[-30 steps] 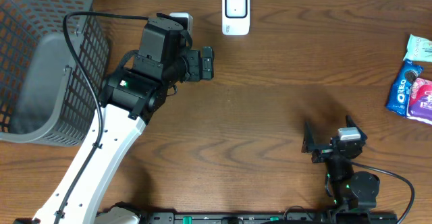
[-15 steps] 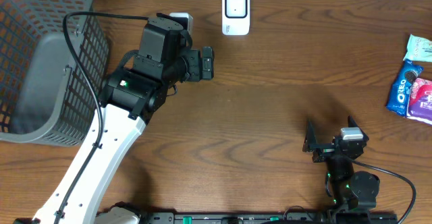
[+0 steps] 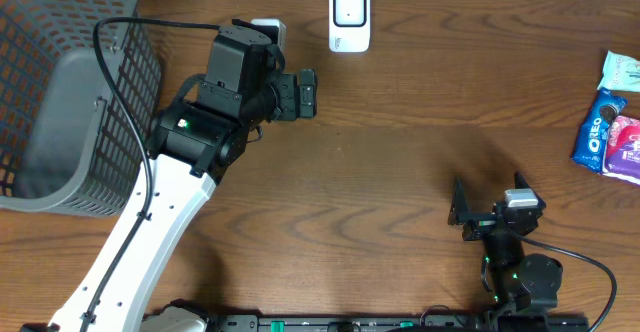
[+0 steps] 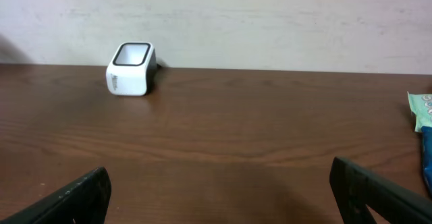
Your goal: Scan the item barcode
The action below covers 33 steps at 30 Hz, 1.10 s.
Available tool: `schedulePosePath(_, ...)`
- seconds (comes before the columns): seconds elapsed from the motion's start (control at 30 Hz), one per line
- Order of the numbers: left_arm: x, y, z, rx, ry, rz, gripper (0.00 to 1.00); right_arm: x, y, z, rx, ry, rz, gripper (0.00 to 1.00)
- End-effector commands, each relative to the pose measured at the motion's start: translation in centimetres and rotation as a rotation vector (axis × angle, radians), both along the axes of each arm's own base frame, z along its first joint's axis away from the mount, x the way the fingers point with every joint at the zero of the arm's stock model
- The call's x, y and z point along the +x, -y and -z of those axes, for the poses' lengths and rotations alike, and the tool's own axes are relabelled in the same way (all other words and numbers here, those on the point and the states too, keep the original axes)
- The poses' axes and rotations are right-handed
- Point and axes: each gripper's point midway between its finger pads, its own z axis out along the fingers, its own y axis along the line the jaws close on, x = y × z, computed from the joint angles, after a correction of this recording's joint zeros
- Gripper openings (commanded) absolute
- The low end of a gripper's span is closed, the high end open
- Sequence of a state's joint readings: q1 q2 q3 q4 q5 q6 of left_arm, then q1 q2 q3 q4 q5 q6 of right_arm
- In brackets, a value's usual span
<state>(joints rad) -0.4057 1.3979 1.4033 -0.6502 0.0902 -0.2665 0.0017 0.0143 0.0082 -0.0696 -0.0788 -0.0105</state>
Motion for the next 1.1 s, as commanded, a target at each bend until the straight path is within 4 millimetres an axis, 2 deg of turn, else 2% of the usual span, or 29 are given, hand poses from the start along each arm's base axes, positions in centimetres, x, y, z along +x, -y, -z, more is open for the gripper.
schedulePosePath(0.0,0.4,-0.2,-0.7,-0.001,0.016,-0.016,0.98,0.0,0.0,-0.1,0.014,0.005,-0.001,0.99)
schedulePosePath(0.6,0.4,-0.3,-0.7,0.005,0.019,-0.014,0.98,0.0,0.0,-0.1,0.014,0.005,-0.001,0.99)
schedulePosePath(0.73,1.2,-2.6,-0.8,0.156,0.078,-0.059,0.98,0.0,0.0,-0.1,0.014,0.005,-0.001,0.99)
schedulePosePath(1.07,1.3,-2.6,-0.7,0.16,0.077,-0.063,0.98,0.0,0.0,-0.1,0.014,0.005,-0.001,0.99)
